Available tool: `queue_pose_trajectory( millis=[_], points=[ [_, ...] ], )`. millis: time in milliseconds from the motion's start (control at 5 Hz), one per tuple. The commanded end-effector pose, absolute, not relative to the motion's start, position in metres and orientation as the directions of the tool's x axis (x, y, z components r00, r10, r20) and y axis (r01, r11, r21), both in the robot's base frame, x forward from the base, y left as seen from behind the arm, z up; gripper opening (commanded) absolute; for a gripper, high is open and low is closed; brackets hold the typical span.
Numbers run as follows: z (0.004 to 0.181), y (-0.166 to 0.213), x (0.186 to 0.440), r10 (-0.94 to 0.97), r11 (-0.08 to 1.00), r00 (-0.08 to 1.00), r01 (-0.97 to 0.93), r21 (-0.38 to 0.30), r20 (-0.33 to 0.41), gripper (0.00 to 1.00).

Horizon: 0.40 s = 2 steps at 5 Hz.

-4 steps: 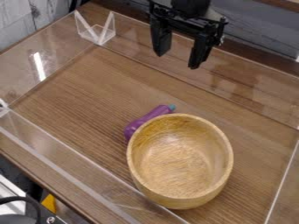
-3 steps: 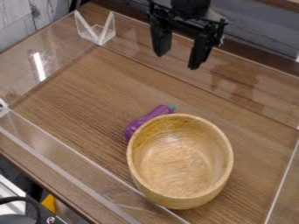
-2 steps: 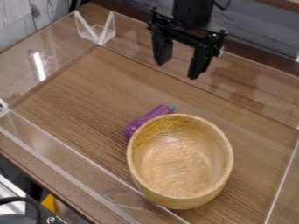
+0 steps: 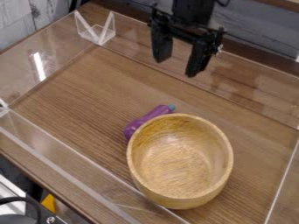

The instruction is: Put the purple eggplant in the brown bowl

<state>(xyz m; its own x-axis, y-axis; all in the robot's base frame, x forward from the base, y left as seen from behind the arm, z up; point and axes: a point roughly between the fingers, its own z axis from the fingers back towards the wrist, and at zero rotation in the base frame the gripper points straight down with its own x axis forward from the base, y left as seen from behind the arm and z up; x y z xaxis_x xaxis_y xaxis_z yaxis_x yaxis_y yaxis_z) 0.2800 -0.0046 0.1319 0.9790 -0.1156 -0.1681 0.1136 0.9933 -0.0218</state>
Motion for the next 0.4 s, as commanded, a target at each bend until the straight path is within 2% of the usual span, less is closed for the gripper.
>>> queue_pose_trajectory(
  millis=[0,200],
  points=[
    [0.135,0.013,0.275,-0.062,0.998,0.991,0.06,-0.016,-0.12,1.0],
    [0.122,0.03,0.262,-0.015,1.0,0.992,0.012,-0.023,-0.127,1.0]
  ],
)
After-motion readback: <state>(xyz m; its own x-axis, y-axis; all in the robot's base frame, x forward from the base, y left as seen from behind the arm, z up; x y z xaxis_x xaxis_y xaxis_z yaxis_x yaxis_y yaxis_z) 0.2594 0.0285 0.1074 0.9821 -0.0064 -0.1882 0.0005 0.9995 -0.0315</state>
